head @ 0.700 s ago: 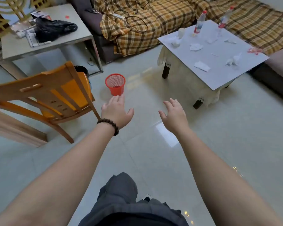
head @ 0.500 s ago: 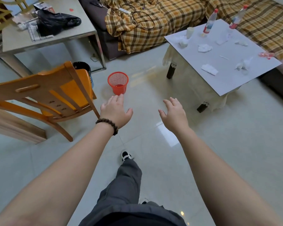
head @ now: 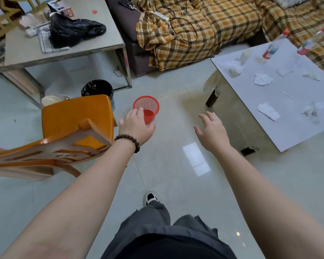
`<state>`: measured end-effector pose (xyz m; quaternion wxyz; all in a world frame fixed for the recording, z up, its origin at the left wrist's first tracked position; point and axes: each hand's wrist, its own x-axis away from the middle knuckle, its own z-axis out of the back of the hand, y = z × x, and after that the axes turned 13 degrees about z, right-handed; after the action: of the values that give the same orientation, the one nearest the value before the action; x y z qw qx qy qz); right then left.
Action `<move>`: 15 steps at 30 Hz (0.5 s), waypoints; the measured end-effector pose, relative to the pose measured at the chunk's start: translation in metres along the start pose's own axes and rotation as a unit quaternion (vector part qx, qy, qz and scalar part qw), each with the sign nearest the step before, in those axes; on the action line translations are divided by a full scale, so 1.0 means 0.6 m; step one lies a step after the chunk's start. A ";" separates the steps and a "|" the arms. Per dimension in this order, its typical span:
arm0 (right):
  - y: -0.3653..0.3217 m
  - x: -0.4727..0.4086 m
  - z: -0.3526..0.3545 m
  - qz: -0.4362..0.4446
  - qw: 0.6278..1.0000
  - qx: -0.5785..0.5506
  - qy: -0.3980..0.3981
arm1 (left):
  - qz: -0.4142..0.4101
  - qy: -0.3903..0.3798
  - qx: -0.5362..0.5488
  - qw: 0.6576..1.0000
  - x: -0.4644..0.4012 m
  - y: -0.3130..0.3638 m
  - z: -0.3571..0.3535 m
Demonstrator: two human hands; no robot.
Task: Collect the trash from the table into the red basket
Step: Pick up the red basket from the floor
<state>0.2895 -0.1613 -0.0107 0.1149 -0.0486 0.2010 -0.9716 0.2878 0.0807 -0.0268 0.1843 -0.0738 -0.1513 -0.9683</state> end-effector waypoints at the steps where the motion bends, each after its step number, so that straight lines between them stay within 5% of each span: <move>1: -0.005 -0.025 0.001 0.005 1.000 -0.002 0.001 | 0.006 0.003 0.004 1.000 -0.022 0.002 0.005; 15: 0.018 -0.406 -0.031 0.075 0.997 0.004 -0.027 | 0.072 -0.009 0.027 0.997 -0.328 0.066 0.006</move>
<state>0.5249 -0.1048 -0.0435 0.1931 -0.0592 0.1968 -0.9594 0.4847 0.1125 -0.0519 0.2542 -0.0883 -0.1737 -0.9473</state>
